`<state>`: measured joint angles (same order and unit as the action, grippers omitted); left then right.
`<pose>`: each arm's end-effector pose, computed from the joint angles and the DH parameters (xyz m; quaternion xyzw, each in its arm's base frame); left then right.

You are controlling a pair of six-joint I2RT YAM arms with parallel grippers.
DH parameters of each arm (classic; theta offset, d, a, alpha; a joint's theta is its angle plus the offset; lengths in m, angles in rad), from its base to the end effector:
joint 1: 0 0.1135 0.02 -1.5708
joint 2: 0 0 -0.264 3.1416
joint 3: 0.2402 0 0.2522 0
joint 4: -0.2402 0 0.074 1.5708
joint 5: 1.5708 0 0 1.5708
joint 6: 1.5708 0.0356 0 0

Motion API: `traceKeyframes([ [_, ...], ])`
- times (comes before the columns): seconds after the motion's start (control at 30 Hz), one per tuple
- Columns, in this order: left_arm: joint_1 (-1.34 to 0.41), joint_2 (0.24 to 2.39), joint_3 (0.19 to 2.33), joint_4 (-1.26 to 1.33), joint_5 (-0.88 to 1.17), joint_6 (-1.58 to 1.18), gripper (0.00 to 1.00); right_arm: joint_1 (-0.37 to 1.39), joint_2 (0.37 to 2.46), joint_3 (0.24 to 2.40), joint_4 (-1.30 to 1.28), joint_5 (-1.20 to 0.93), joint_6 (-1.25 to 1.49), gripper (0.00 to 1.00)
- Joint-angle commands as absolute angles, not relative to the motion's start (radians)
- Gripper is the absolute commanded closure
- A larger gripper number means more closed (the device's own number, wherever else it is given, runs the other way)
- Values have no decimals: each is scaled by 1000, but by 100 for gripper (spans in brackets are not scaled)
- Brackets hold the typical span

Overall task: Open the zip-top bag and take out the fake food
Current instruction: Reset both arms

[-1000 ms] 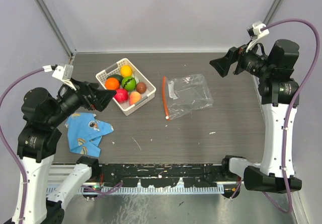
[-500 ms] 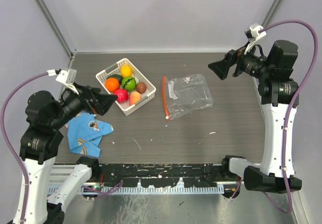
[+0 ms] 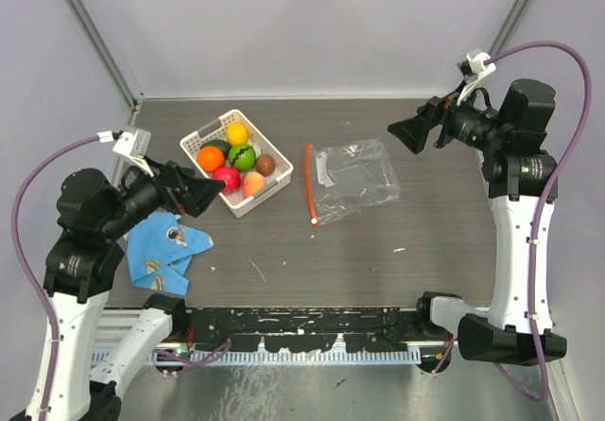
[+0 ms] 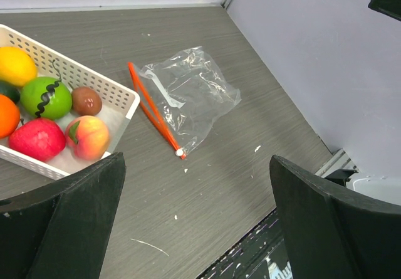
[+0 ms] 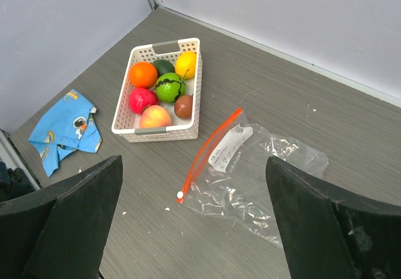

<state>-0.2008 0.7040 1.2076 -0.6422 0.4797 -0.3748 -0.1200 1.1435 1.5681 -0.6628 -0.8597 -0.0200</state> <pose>0.1035 -0.0378 0.4406 0.0917 0.7436 -0.3528 0.5606 0.2053 0.0024 0.4864 -0.2215 0.7266 0.2875 0.5834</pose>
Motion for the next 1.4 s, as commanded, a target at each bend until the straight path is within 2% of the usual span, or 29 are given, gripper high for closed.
traceKeyframes([
  [0.0,-196,692,1233,-592,500,-371,2,-124,1127,1570,-595,-889,15,0],
  [1.37,-196,673,1195,-581,488,-359,2,-124,1112,1554,-604,-838,-39,0],
])
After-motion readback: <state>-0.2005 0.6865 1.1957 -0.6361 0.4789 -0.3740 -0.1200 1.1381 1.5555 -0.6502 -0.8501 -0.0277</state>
